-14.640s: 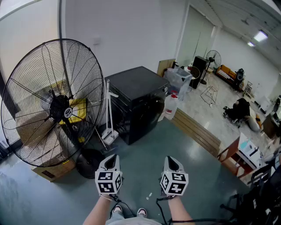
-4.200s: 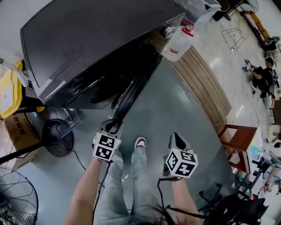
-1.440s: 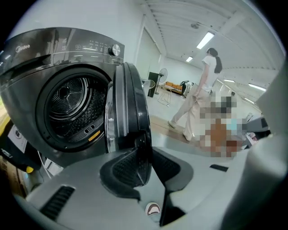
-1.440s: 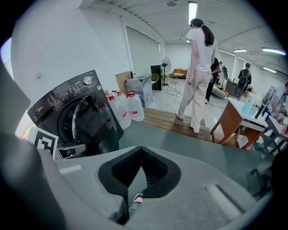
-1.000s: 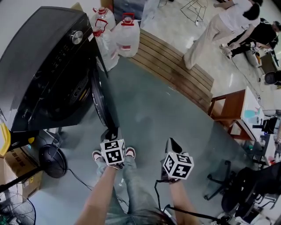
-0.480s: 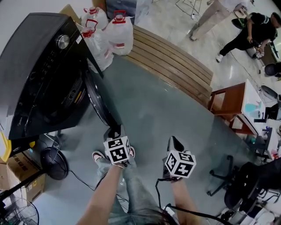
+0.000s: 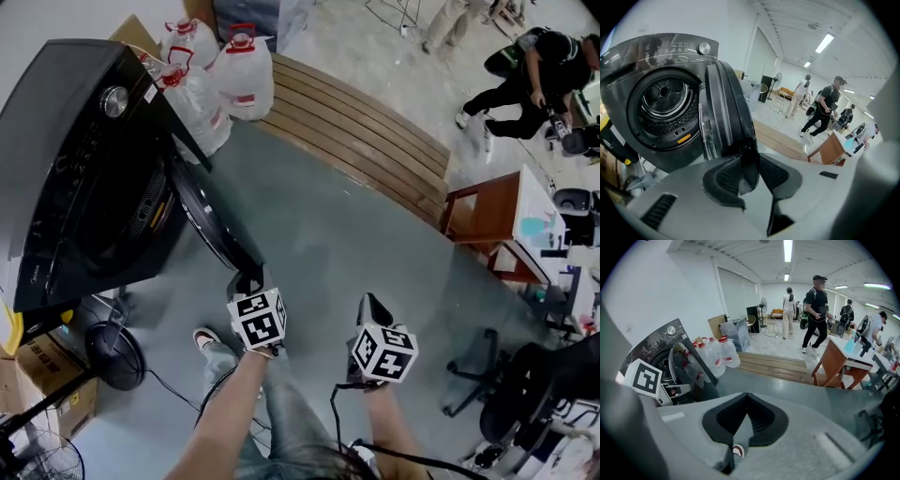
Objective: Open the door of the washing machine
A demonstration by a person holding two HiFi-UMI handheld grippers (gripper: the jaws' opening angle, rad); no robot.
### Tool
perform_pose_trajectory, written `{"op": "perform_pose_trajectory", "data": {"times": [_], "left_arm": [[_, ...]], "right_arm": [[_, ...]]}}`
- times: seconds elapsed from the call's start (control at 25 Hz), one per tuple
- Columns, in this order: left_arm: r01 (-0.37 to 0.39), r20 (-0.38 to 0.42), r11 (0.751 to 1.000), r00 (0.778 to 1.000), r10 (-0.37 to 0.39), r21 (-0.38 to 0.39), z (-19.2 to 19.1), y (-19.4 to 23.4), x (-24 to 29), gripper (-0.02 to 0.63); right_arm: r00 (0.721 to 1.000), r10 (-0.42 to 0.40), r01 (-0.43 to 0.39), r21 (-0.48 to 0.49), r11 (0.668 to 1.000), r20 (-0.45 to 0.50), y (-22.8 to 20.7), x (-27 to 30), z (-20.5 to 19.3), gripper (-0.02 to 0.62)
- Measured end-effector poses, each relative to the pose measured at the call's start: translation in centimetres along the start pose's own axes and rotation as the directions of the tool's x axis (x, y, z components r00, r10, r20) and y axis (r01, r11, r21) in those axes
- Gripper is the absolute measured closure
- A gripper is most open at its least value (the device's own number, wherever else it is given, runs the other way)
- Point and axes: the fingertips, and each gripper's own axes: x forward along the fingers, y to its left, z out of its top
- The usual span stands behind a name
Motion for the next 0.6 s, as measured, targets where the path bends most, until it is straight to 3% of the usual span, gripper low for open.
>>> {"op": "perform_pose_trajectory", "data": {"times": [0.6], "left_arm": [[-0.025,-0.009,0.998,1.0,0.025,-0.051,2.0,-4.0,2.4,0.495]], "right_arm": [[0.999,-0.049,0.047,0.076,0.996,0.017,-4.6,0.4,0.2,0.591]]}}
